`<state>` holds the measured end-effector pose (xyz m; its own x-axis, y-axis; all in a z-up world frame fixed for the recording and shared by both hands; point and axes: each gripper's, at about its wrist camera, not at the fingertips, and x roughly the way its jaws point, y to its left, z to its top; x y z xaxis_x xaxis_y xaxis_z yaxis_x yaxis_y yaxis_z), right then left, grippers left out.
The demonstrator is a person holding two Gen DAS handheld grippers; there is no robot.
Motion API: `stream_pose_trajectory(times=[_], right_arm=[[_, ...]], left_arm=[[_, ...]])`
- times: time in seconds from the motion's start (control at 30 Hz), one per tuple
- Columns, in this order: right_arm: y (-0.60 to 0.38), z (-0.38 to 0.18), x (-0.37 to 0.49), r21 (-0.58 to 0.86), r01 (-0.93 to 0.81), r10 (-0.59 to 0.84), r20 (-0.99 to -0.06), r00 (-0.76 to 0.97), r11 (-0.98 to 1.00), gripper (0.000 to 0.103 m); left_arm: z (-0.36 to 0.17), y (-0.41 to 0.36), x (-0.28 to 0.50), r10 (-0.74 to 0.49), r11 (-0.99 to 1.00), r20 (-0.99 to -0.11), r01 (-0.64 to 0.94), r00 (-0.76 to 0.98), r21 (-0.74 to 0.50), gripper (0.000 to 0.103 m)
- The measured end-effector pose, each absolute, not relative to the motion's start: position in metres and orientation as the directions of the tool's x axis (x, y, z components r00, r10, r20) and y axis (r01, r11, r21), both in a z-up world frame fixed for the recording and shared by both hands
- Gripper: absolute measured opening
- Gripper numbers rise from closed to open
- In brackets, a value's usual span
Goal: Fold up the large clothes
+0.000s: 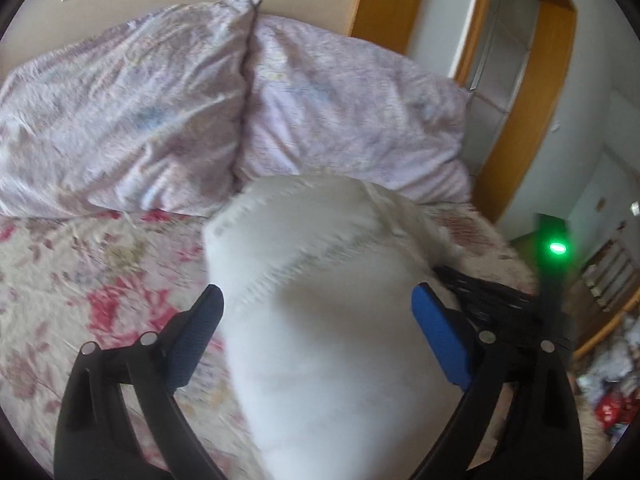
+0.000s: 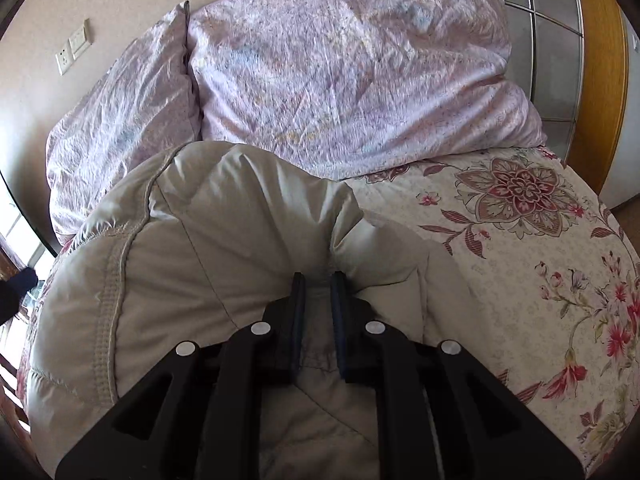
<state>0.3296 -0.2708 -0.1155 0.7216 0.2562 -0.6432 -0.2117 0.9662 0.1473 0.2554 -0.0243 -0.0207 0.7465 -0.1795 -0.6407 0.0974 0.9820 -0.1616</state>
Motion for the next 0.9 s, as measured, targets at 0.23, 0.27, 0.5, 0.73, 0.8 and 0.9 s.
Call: stream_pose_trajectory(times=[0.23,0.27,0.5,0.73,0.8,0.9], right_arm=[[-0.272,-0.123,0.334,0.154,-0.217,0.264,-0.649,0.714,0.964,0.013],[-0.272,-0.124,0.334,0.154,-0.218,0.265,-0.649,0.713,0.964,0.013],[-0.27,-0.131,0.338,0.148,-0.229,0.269,-0.651,0.71,0.962,0.013],[-0.268,-0.137,0.343,0.143,-0.229,0.265,-0.654,0.709,0.963,0.013],[-0.268,-0.138,0.343,0.138,-0.228,0.262,-0.65,0.714,0.964,0.013],[-0.267,-0.139,0.341,0.123,-0.225,0.251,-0.643,0.724,0.966,0.013]], left_arm=[[-0.036,-0.025,0.275,-0.16,0.987,-0.672,0.093,0.723,-0.134,0.092],[-0.037,-0.025,0.276,-0.162,0.986,-0.674,0.096,0.721,-0.135,0.092],[-0.053,-0.041,0.286,-0.136,0.99,-0.696,0.117,0.705,-0.076,0.093],[-0.064,-0.044,0.291,-0.107,0.992,-0.702,0.118,0.704,-0.032,0.095],[-0.067,-0.044,0.292,-0.108,0.992,-0.702,0.121,0.704,-0.032,0.096],[-0.071,-0.043,0.293,-0.113,0.991,-0.699,0.127,0.706,-0.032,0.097]])
